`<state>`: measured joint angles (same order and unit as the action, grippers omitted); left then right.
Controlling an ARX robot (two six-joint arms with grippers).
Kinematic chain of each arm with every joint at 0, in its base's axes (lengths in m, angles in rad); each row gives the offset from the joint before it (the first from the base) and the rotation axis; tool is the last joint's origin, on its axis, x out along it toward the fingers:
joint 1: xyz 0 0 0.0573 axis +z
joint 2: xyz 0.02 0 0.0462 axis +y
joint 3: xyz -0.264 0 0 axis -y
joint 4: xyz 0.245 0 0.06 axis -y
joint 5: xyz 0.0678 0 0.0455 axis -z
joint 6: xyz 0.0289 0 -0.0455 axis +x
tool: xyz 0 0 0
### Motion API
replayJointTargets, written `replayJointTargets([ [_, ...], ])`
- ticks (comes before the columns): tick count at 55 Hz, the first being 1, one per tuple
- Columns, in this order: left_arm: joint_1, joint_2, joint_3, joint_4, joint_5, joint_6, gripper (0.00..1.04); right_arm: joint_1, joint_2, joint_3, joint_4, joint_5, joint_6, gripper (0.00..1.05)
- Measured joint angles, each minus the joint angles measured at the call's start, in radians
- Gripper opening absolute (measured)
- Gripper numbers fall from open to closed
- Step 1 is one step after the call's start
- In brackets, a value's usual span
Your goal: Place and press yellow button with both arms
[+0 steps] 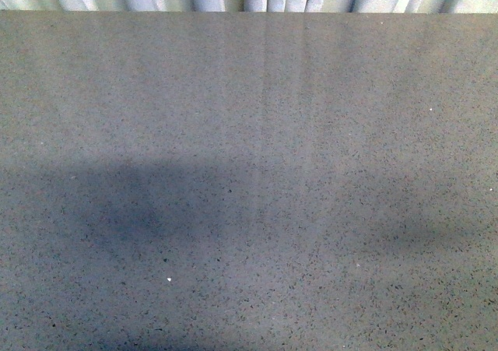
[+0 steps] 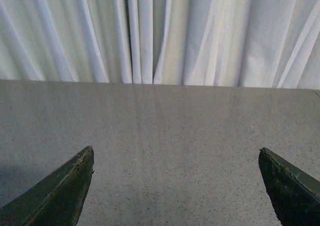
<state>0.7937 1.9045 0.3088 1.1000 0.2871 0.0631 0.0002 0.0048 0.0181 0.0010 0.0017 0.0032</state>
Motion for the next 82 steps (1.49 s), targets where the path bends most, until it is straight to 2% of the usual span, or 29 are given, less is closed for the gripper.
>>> replayJointTargets([
  [3, 0.0, 0.0, 0.0, 0.001, 0.0, 0.0, 0.46, 0.0, 0.0, 0.0, 0.0, 0.0, 0.0, 0.96],
  [7, 0.001, 0.0, 0.0, 0.005, 0.001, 0.0, 0.36, 0.0, 0.0, 0.0, 0.0, 0.0, 0.0, 0.96],
  [21, 0.016, -0.037, -0.001, -0.022, 0.026, 0.004, 0.35, 0.0, 0.0, 0.0, 0.0, 0.0, 0.0, 0.96],
  [26, 0.012, -0.162, -0.001, -0.1, 0.038, -0.004, 0.35, 0.0, 0.0, 0.0, 0.0, 0.0, 0.0, 0.96],
  [29, -0.027, -0.275, -0.001, -0.164, 0.033, -0.019, 0.35, 0.0, 0.0, 0.0, 0.0, 0.0, 0.0, 0.96],
  [38, -0.268, -0.521, -0.027, -0.275, -0.042, -0.073, 0.35, 0.0, 0.0, 0.0, 0.0, 0.0, 0.0, 0.96],
  [41, -0.412, -0.578, -0.051, -0.283, -0.11, -0.103, 0.35, 0.0, 0.0, 0.0, 0.0, 0.0, 0.0, 0.96],
  [42, -0.489, -0.587, -0.061, -0.277, -0.145, -0.114, 0.35, 0.0, 0.0, 0.0, 0.0, 0.0, 0.0, 0.96],
  [45, -0.649, -0.571, -0.079, -0.242, -0.222, -0.148, 0.35, 0.0, 0.0, 0.0, 0.0, 0.0, 0.0, 0.96],
  [48, -0.752, -0.538, -0.085, -0.206, -0.271, -0.165, 0.35, 0.0, 0.0, 0.0, 0.0, 0.0, 0.0, 0.96],
  [50, -0.853, -0.49, -0.087, -0.161, -0.322, -0.184, 0.35, 0.0, 0.0, 0.0, 0.0, 0.0, 0.0, 0.96],
  [59, -1.135, -0.281, -0.077, -0.008, -0.468, -0.228, 0.35, 0.0, 0.0, 0.0, 0.0, 0.0, 0.0, 0.96],
  [68, -1.317, -0.084, 0.002, 0.071, -0.553, -0.241, 0.35, 0.0, 0.0, 0.0, 0.0, 0.0, 0.0, 0.96],
  [77, -1.419, 0.061, 0.079, 0.079, -0.583, -0.243, 0.35, 0.0, 0.0, 0.0, 0.0, 0.0, 0.0, 0.96],
  [82, -1.447, 0.118, 0.107, 0.085, -0.587, -0.243, 0.35, 0.0, 0.0, 0.0, 0.0, 0.0, 0.0, 0.96],
])
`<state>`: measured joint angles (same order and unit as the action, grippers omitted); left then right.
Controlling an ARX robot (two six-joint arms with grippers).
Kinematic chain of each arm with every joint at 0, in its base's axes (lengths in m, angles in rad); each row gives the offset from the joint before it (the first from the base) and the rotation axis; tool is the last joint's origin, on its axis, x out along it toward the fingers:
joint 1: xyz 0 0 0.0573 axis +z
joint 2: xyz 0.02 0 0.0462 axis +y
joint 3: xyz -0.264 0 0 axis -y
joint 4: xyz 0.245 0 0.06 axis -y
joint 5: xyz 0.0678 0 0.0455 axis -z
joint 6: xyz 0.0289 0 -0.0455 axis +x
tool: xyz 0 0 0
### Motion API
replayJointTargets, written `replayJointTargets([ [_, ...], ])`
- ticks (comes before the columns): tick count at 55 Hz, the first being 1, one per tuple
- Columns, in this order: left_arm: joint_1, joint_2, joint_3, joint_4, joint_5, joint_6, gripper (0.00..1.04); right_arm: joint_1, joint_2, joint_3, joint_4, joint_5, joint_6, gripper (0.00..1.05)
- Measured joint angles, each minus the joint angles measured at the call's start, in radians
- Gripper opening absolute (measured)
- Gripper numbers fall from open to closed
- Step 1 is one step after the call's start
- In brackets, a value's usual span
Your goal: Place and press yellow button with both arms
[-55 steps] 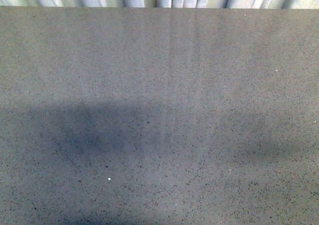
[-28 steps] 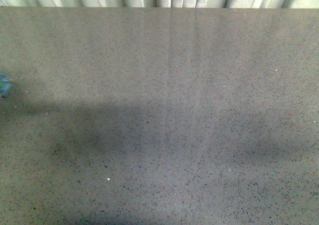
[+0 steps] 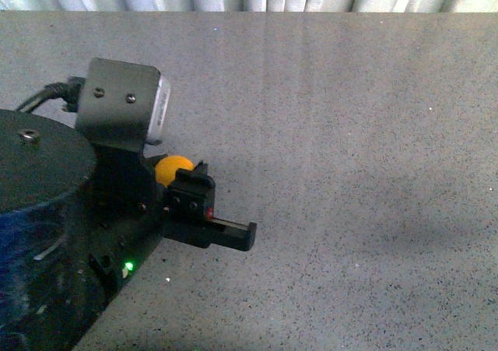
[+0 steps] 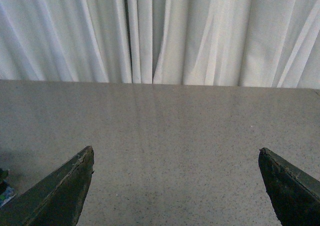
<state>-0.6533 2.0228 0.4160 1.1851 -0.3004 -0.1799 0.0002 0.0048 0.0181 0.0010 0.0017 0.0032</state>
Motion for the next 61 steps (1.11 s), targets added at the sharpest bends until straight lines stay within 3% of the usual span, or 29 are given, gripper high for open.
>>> replayJointTargets([
  [11, -0.02, 0.047, 0.024, 0.019, -0.015, -0.002, 0.35, 0.0, 0.0, 0.0, 0.0, 0.0, 0.0, 0.96],
  [23, -0.019, -0.021, -0.011, -0.023, 0.018, -0.04, 0.78, 0.0, 0.0, 0.0, 0.0, 0.0, 0.0, 0.96],
  [32, 0.019, -0.177, -0.046, -0.113, 0.056, -0.066, 0.97, 0.0, 0.0, 0.0, 0.0, 0.0, 0.0, 0.96],
  [42, 0.133, -0.452, -0.084, -0.293, 0.151, -0.076, 0.96, 0.0, 0.0, 0.0, 0.0, 0.0, 0.0, 0.96],
  [48, 0.265, -0.673, -0.095, -0.415, 0.254, -0.07, 0.95, 0.0, 0.0, 0.0, 0.0, 0.0, 0.0, 0.96],
  [51, 0.335, -0.764, -0.15, -0.289, 0.11, 0.019, 0.83, 0.0, 0.0, 0.0, 0.0, -0.003, 0.0, 0.96],
  [56, 0.509, -0.99, -0.21, -0.395, 0.171, 0.117, 0.61, 0.0, 0.0, 0.0, 0.0, 0.0, 0.0, 0.96],
  [61, 0.555, -1.099, -0.25, -0.427, 0.201, 0.148, 0.43, 0.023, 0.18, 0.117, -0.253, 0.016, 0.064, 0.96],
])
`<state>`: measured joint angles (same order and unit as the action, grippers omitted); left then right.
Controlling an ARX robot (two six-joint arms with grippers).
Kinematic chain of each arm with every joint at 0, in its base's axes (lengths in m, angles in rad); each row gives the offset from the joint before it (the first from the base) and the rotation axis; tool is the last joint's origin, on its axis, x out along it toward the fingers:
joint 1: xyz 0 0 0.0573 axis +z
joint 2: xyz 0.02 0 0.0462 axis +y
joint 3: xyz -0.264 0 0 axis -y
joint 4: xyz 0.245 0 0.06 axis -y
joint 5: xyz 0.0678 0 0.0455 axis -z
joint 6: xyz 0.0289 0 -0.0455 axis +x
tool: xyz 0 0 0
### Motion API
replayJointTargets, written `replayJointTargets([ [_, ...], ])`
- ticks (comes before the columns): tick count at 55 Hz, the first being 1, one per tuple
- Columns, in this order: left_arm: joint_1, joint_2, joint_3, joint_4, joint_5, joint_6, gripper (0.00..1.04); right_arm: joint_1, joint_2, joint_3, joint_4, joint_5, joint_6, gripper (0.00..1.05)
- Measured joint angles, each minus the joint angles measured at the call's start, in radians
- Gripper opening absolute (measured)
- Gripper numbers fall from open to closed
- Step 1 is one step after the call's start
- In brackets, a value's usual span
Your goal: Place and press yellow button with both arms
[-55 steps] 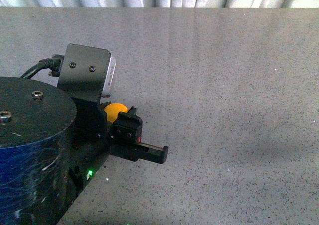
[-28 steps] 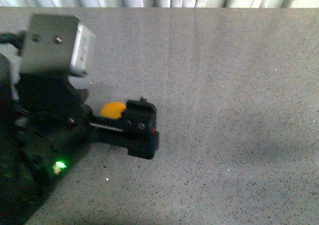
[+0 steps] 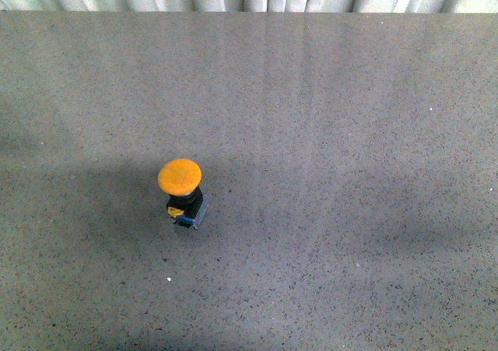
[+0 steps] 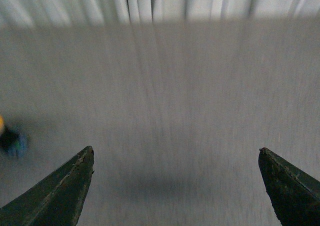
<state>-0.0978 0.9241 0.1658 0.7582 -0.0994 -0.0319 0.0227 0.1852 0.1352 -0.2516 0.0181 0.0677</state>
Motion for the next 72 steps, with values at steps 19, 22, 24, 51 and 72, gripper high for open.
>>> replayJointTargets([
  [19, 0.093, -0.207, -0.092, -0.12, 0.1, 0.021, 0.01, 0.193, 0.83, 0.325, 0.383, -0.034, -0.127, 0.96],
  [22, 0.094, -0.24, -0.103, -0.145, 0.099, 0.021, 0.01, 0.256, 0.959, 0.389, 0.444, -0.05, -0.159, 0.96],
  [24, 0.095, -0.257, -0.108, -0.158, 0.099, 0.021, 0.01, 0.288, 1.02, 0.423, 0.462, -0.07, -0.175, 0.96],
  [51, 0.095, -0.478, -0.153, -0.316, 0.1, 0.021, 0.01, 0.507, 1.549, 0.762, 0.448, -0.172, -0.27, 0.55],
  [72, 0.095, -0.631, -0.154, -0.464, 0.1, 0.021, 0.01, 0.542, 1.679, 0.835, 0.427, -0.22, -0.227, 0.01],
])
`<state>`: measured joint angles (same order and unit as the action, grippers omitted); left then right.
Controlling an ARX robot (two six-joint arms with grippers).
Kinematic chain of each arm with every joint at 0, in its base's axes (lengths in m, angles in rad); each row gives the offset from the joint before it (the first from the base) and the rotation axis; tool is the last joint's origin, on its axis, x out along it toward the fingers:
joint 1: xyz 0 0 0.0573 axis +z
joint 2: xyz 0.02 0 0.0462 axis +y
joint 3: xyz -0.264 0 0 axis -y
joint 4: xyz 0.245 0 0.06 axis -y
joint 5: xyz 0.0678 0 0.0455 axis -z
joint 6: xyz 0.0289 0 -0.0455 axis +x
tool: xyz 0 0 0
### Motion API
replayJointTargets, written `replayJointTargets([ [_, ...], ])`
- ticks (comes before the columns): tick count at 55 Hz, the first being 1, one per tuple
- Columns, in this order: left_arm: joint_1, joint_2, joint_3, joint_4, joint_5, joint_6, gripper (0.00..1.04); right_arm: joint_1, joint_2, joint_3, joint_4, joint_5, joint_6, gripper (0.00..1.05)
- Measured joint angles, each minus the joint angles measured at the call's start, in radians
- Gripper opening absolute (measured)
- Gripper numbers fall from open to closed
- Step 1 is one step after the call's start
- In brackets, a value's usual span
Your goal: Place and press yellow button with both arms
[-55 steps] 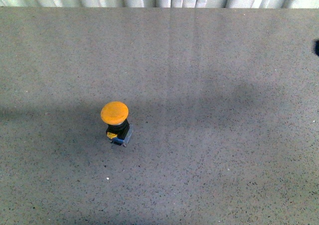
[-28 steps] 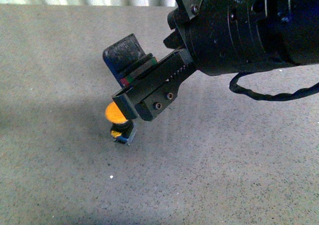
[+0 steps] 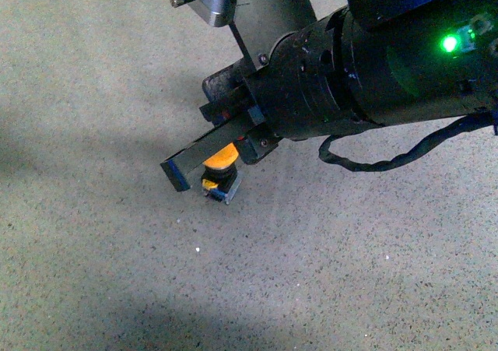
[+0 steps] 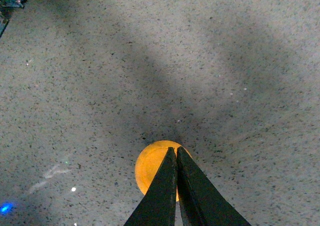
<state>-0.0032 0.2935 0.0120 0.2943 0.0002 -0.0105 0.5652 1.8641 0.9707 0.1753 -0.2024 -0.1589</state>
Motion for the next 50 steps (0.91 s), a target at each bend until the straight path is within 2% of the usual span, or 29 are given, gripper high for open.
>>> replayJointTargets([
  [27, 0.0, -0.122, 0.0, -0.122, 0.0, 0.0, 0.01, 0.005, 0.076, 0.037, -0.045, -0.008, 0.028, 0.01],
  [32, 0.0, -0.228, 0.0, -0.263, 0.0, 0.0, 0.01, 0.005, 0.085, 0.04, -0.053, -0.012, 0.032, 0.01],
  [35, 0.0, -0.261, 0.0, -0.286, 0.0, 0.0, 0.01, 0.005, 0.087, 0.042, -0.053, -0.012, 0.034, 0.01],
  [50, 0.002, -0.277, 0.0, -0.295, 0.0, 0.0, 0.01, -0.013, 0.051, 0.02, 0.0, -0.019, 0.104, 0.01],
])
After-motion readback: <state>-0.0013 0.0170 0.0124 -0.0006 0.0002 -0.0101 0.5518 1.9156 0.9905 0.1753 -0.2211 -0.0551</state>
